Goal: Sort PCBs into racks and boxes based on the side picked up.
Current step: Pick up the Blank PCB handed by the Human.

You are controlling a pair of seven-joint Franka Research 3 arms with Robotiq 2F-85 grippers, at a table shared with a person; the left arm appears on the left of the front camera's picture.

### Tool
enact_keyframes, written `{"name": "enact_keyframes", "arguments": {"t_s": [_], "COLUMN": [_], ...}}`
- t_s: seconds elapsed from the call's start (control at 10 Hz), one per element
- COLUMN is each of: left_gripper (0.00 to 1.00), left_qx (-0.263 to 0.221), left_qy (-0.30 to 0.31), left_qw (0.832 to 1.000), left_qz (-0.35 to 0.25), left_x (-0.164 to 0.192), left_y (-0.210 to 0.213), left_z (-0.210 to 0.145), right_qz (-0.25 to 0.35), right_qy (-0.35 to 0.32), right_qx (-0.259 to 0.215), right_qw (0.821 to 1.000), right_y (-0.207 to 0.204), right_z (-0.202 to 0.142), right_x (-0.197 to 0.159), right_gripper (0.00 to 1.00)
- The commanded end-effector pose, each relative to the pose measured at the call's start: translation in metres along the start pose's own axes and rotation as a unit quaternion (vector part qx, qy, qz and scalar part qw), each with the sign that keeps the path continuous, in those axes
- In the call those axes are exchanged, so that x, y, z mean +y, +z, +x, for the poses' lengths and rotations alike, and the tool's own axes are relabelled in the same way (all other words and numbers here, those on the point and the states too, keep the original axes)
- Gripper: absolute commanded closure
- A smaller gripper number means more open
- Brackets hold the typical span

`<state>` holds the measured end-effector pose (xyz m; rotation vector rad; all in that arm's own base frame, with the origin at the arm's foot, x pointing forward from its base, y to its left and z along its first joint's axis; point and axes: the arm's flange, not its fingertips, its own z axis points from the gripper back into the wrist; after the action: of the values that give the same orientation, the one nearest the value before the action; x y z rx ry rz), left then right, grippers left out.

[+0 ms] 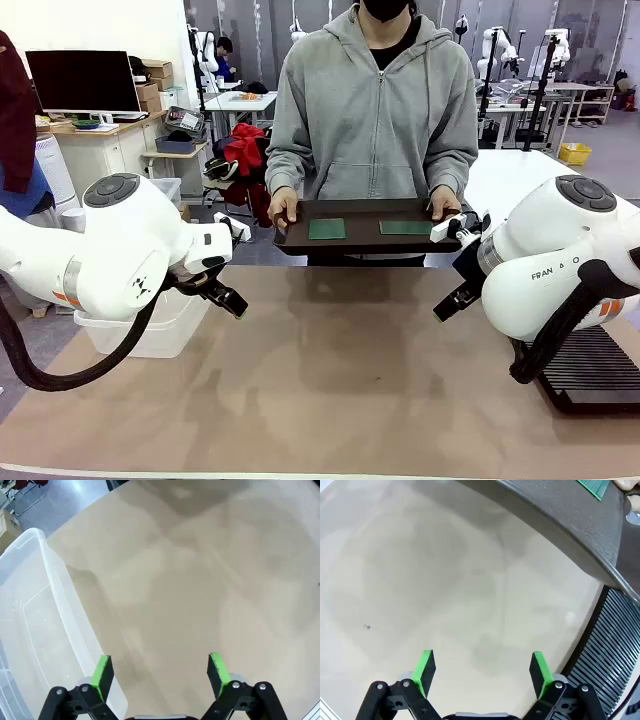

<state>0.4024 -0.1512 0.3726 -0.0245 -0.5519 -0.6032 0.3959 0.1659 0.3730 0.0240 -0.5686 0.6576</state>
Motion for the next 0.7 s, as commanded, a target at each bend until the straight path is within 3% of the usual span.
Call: {"name": "enact_keyframes", "arguments": {"t_s": [0.0,0.6], "left_gripper": [0.00,0.00], "left_qx": [0.000,0.000], "left_qy": [0.000,0.000], "left_qw": [1.000,1.000], "left_qz": [0.000,0.000], "left_x": [0.0000,0.0000], "left_y": [0.0000,0.0000], "left_z": [0.0000,0.0000], "right_qz": [0.000,0.000], "right_qy": [0.000,0.000], "right_qx": [0.000,0.000], "right_qw": [1.000,1.000], "right_y": [0.0000,0.0000], "right_z": [0.0000,0.0000], "right_x": [0.0000,0.0000], "right_gripper": [0.00,0.00]}}
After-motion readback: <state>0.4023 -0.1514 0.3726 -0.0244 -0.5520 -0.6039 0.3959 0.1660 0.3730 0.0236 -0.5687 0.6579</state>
